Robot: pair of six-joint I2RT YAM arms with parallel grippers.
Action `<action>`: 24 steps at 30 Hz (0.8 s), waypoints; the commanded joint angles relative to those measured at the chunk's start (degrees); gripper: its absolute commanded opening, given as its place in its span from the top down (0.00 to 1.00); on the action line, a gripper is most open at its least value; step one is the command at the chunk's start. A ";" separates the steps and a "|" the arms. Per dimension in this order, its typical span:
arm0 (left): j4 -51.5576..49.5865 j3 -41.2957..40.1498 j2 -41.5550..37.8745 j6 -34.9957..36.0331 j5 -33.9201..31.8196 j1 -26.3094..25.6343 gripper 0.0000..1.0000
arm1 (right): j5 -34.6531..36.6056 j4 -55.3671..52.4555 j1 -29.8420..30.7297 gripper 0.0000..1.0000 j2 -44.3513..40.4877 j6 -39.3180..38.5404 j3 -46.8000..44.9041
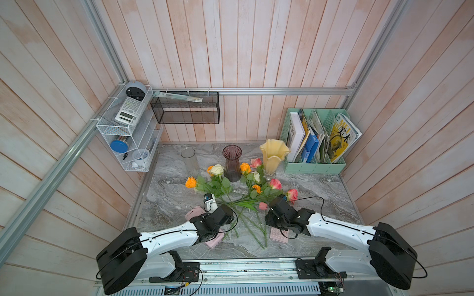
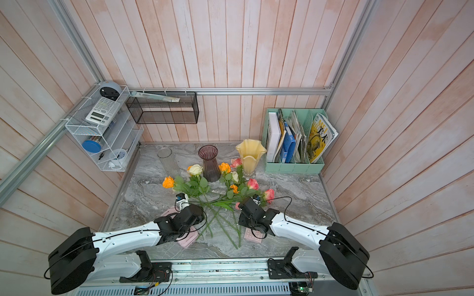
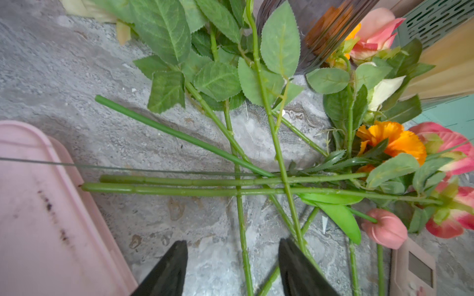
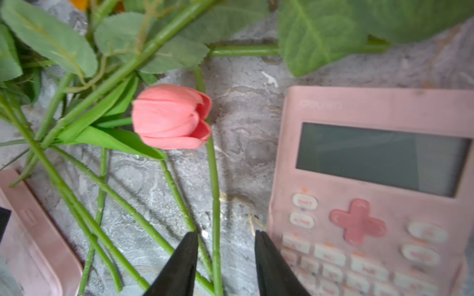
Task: Arrange the flowers in different vases according to their colors
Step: Adjust the distractor at the center of the board.
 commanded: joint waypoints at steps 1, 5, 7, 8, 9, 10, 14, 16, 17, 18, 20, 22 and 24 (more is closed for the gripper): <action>1.26 -1.88 -0.07 -1.54 0.30 -0.21 0.38 | 5.03 -6.95 -0.65 0.57 1.33 4.30 -0.38; -0.05 -4.70 -1.76 -2.81 -1.47 -0.11 0.38 | 7.82 -12.38 -3.86 0.56 0.45 4.45 -0.17; -1.12 -6.33 -2.85 -3.87 -2.16 0.48 0.38 | 9.51 -13.49 -5.81 0.55 -0.74 4.77 -0.57; -1.47 -7.33 -3.54 -4.34 -1.97 1.42 0.38 | 10.46 -13.79 -7.07 0.55 -1.24 4.83 -0.87; -1.55 -8.43 -4.32 -4.46 -1.62 2.45 0.38 | 11.05 -13.71 -8.35 0.55 -1.72 4.76 -1.43; -1.80 -9.26 -4.96 -4.52 -1.32 3.37 0.38 | 11.43 -13.50 -9.67 0.55 -2.23 4.66 -1.84; -9.41 -9.92 -8.98 -3.64 -2.82 8.60 0.37 | 14.10 -15.75 -13.73 0.54 -4.75 1.54 -0.48; -12.95 -9.05 -12.28 -0.76 -4.49 10.50 0.36 | 12.75 -15.99 -13.86 0.53 -6.07 -1.97 1.49; -14.39 -8.52 -14.11 0.60 -5.13 11.67 0.35 | 10.22 -15.37 -13.88 0.53 -6.59 -5.02 2.37; -15.14 -8.20 -15.44 1.95 -5.25 13.00 0.34 | 7.69 -14.80 -13.64 0.53 -6.95 -5.63 2.97; -16.64 -7.63 -17.33 4.17 -5.24 15.36 0.34 | 4.87 -13.47 -11.47 0.53 -7.19 -3.37 2.93; -17.58 -7.07 -18.88 6.25 -5.32 16.90 0.30 | 2.97 -11.26 -6.69 0.53 -7.56 0.01 2.49; -15.73 -7.18 -20.23 8.16 -3.97 17.02 0.26 | 2.68 -10.81 -1.76 0.53 -7.20 3.41 3.13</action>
